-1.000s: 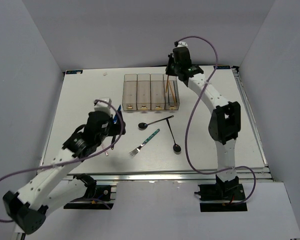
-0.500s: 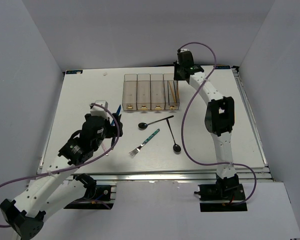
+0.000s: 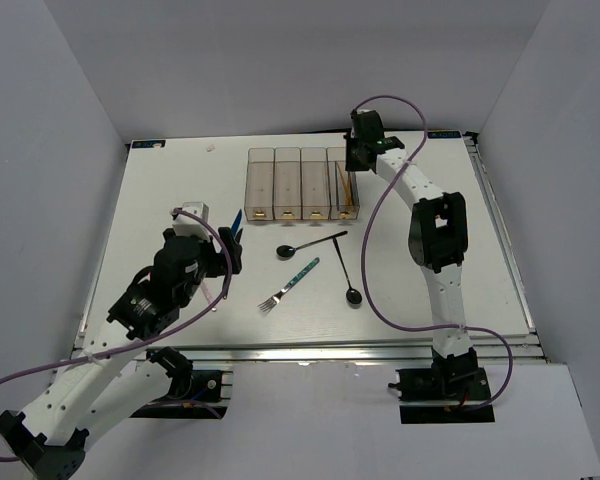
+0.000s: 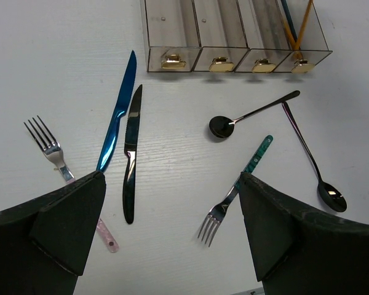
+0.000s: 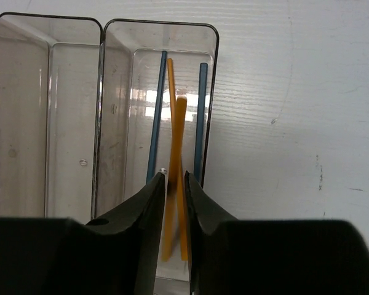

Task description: Sort the eating utensils into containers

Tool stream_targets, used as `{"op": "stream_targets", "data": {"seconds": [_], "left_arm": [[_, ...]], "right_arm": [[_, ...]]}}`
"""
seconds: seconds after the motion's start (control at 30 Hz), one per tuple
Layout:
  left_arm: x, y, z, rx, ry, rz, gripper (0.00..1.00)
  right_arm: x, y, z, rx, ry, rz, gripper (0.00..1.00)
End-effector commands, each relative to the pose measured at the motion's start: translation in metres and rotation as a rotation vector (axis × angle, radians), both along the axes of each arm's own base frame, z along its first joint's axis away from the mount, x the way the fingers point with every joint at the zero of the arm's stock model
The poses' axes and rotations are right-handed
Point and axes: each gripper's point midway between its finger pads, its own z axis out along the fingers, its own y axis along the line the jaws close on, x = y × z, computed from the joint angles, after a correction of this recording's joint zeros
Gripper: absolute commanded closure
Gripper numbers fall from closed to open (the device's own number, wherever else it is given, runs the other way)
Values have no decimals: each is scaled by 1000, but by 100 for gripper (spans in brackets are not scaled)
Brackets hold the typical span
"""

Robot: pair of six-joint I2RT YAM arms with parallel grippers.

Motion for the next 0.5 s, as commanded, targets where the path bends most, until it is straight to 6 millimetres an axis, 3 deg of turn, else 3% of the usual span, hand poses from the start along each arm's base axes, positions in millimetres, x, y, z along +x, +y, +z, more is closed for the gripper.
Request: {"op": "stream_targets", "data": {"seconds": [0.0,0.03,0.07,0.13,0.27,0.33,0.43,0.47], "left_arm": [[0,-2,3,3,-9,-14,2],[0,-2,2,6,-6,-11,2],[0,-2,3,4,-8,-11,2],[1,-1,2,5,-8,-5,2],[2,1,0,12,-3,8,2],[3,1,-2,19,4,15,2],[7,3,-9,41,30,36,2],[7,6,-10,53,35,55,2]], "right_arm": [[1,7,28,32,-44,15,74],[0,6,29,30,-40,14,67],[-1,4,28,23,-38,7,51],[-4,2,33,18,-38,2,36],[-12,1,61,32,-68,-3,34],[-25,-1,87,39,-91,-12,32],[-57,-11,118,-5,-131,-71,11],[-70,-4,122,-17,-139,-61,11]]}}
